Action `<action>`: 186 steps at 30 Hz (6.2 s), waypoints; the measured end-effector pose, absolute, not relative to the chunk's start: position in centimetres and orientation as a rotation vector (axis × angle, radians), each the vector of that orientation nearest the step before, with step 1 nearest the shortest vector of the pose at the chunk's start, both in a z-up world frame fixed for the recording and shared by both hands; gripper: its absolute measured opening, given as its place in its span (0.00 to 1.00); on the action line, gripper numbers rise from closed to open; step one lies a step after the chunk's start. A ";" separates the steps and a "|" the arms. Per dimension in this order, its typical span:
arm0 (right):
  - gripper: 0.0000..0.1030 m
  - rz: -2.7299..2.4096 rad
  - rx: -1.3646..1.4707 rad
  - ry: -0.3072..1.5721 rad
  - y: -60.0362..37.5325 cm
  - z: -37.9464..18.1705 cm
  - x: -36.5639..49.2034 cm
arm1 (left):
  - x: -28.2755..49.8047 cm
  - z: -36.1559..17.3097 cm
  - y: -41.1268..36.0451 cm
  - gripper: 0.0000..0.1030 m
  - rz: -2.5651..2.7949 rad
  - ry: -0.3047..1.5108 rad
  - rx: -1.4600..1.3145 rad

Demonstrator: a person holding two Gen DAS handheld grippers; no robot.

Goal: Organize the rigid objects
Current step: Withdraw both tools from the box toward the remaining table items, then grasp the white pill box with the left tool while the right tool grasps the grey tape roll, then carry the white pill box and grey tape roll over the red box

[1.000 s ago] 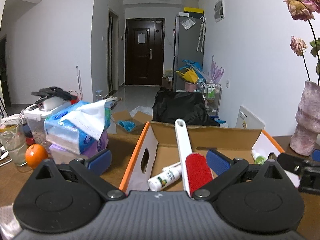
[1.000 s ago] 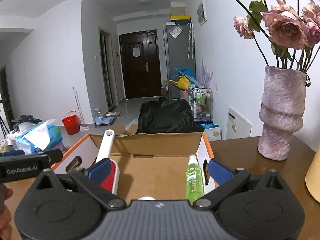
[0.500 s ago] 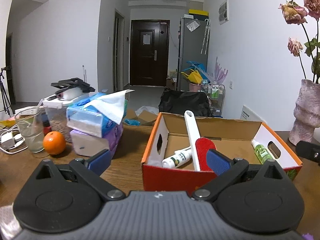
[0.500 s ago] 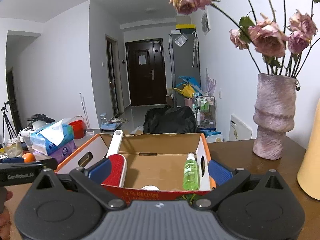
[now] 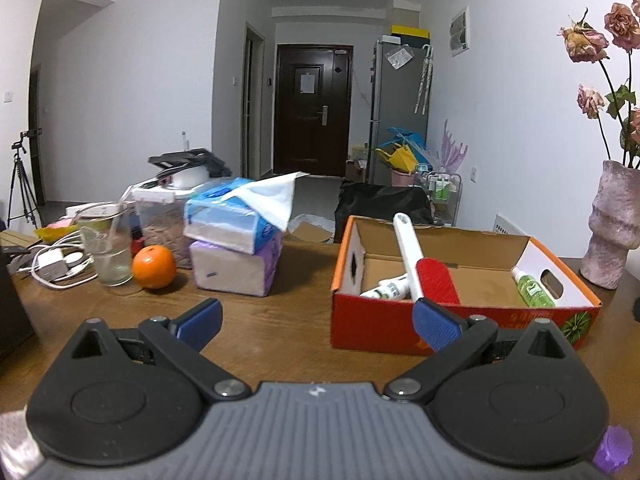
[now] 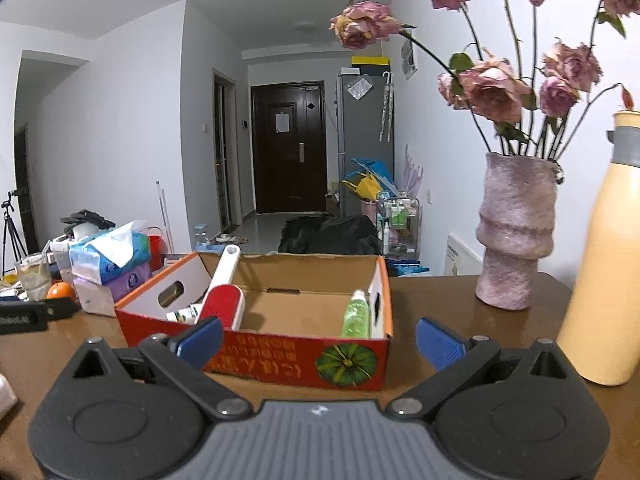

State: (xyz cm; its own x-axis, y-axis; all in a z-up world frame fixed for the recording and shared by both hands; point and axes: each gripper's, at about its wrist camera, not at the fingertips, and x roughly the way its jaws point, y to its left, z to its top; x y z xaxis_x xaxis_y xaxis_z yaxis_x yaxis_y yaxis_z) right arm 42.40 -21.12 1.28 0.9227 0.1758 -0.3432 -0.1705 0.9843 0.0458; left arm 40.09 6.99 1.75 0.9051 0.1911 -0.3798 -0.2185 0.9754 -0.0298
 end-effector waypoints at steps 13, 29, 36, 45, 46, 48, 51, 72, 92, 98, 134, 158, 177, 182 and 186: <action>1.00 0.102 -0.001 0.365 -23.3 -0.6 37.0 | 35.2 0.7 9.4 1.00 0.282 0.412 -0.067; 1.00 -0.019 -0.007 0.395 -25.7 -3.3 31.7 | 29.6 -0.9 13.1 1.00 0.348 0.453 -0.122; 1.00 -0.039 0.010 0.433 -27.4 -4.5 30.0 | 28.7 -1.7 14.5 1.00 0.366 0.470 -0.127; 1.00 -0.084 -0.029 0.534 -29.3 -6.2 29.7 | 29.1 -2.3 15.5 1.00 0.377 0.496 -0.131; 1.00 -0.084 -0.024 0.543 -29.5 -6.4 29.8 | 29.2 -2.3 15.5 1.00 0.379 0.499 -0.129; 1.00 -0.091 -0.018 0.558 -29.6 -6.6 30.2 | 29.2 -2.4 15.4 1.00 0.381 0.501 -0.125; 0.94 -0.090 -0.010 0.582 -29.8 -6.9 31.2 | 29.3 -2.6 15.5 1.00 0.384 0.508 -0.123; 0.41 -0.104 0.079 0.571 -30.5 -7.0 32.7 | 31.5 -4.2 17.7 1.00 0.356 0.622 -0.137; 0.41 -0.088 0.075 0.555 -29.9 -6.9 32.5 | 34.0 -5.9 18.5 0.76 0.335 0.703 -0.108; 0.41 -0.084 0.072 0.550 -29.7 -6.8 32.4 | 34.0 -5.8 18.2 0.65 0.324 0.685 -0.097; 0.41 0.051 0.037 0.415 -24.8 -5.2 29.6 | 29.1 -1.6 11.9 0.65 0.185 0.445 -0.059; 0.41 0.216 -0.018 0.345 -20.7 -1.7 30.9 | 30.3 1.8 4.9 0.65 0.050 0.383 -0.068; 0.41 0.238 0.037 0.281 -19.7 1.0 35.3 | 34.9 4.2 2.2 0.65 0.044 0.327 -0.123; 0.41 0.238 0.044 0.273 -19.3 1.4 37.1 | 36.6 4.1 2.3 0.65 0.053 0.331 -0.126; 0.41 0.233 0.049 0.260 -19.1 1.7 38.4 | 38.0 4.2 2.5 0.65 0.060 0.322 -0.136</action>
